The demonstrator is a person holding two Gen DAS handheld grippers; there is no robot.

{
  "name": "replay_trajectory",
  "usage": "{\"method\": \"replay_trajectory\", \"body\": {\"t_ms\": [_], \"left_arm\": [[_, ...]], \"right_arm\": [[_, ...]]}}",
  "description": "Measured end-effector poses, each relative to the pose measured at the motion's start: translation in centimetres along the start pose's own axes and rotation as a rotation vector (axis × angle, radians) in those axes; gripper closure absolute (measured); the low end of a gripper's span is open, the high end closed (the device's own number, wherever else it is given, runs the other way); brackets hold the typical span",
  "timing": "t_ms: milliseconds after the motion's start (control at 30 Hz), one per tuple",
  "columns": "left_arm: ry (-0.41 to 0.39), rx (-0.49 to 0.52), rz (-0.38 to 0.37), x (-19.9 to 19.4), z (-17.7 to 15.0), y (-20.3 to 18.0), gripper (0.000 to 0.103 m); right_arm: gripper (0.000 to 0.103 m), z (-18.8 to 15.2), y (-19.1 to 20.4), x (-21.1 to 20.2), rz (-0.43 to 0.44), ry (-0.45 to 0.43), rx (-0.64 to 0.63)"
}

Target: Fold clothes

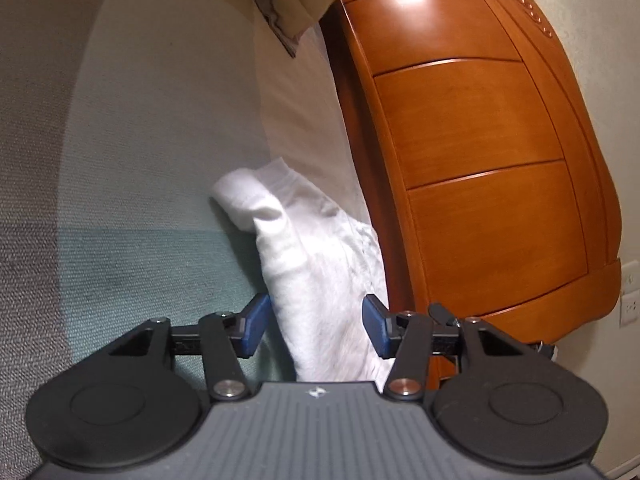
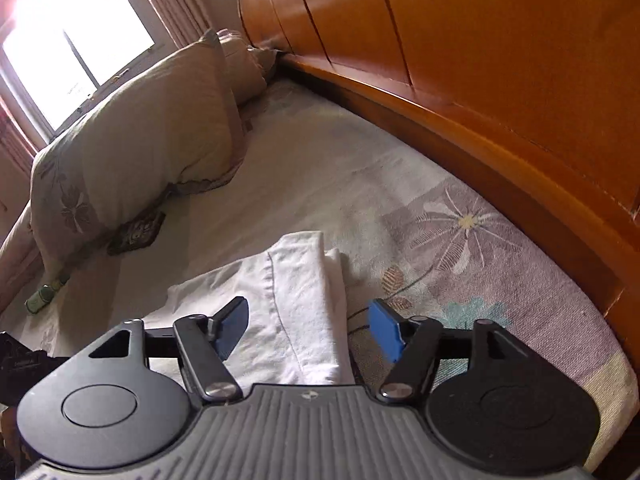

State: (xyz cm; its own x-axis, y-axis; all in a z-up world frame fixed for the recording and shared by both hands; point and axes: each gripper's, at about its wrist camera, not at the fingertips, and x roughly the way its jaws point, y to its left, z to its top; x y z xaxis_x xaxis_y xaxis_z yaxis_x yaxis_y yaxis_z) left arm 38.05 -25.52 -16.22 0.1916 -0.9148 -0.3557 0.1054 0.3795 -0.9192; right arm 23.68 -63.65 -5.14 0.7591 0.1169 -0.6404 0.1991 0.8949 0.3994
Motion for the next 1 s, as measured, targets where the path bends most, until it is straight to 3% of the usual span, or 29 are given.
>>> {"method": "replay_trajectory", "body": {"t_ms": [100, 233, 367, 533, 600, 700, 800, 933, 1000], "left_arm": [[0.03, -0.029, 0.017, 1.5, 0.5, 0.2, 0.05], [-0.02, 0.02, 0.049, 2.7, 2.0, -1.3, 0.05], [-0.098, 0.121, 0.064, 2.6, 4.3, -4.4, 0.051], [-0.187, 0.36, 0.186, 0.3, 3.3, -8.3, 0.049], [-0.154, 0.424, 0.158, 0.6, 2.2, -9.2, 0.047], [-0.039, 0.516, 0.12, 2.5, 0.5, -10.1, 0.042], [0.045, 0.559, 0.219, 5.3, -1.1, -9.1, 0.041], [0.02, 0.582, 0.262, 3.7, -1.7, -9.1, 0.043], [-0.023, 0.664, 0.313, 1.9, -2.3, -10.5, 0.039]], "right_arm": [[0.014, -0.6, 2.6, -0.5, 0.063, -0.004, -0.076], [0.005, -2.5, 4.5, 0.6, 0.105, 0.052, -0.12], [0.004, -5.3, 4.4, 2.6, 0.033, 0.123, -0.16], [0.0, -8.1, 4.7, 3.3, -0.012, 0.087, -0.24], [0.0, -8.9, 5.5, 3.5, -0.055, 0.074, -0.298], [0.0, -10.1, 6.3, 3.7, -0.1, 0.042, -0.367], [0.0, -10.4, 6.3, 3.6, -0.101, 0.027, -0.386], [0.0, -10.2, 7.2, 3.1, -0.136, 0.075, -0.419], [0.0, -9.9, 8.1, 2.7, -0.112, 0.062, -0.439]]}}
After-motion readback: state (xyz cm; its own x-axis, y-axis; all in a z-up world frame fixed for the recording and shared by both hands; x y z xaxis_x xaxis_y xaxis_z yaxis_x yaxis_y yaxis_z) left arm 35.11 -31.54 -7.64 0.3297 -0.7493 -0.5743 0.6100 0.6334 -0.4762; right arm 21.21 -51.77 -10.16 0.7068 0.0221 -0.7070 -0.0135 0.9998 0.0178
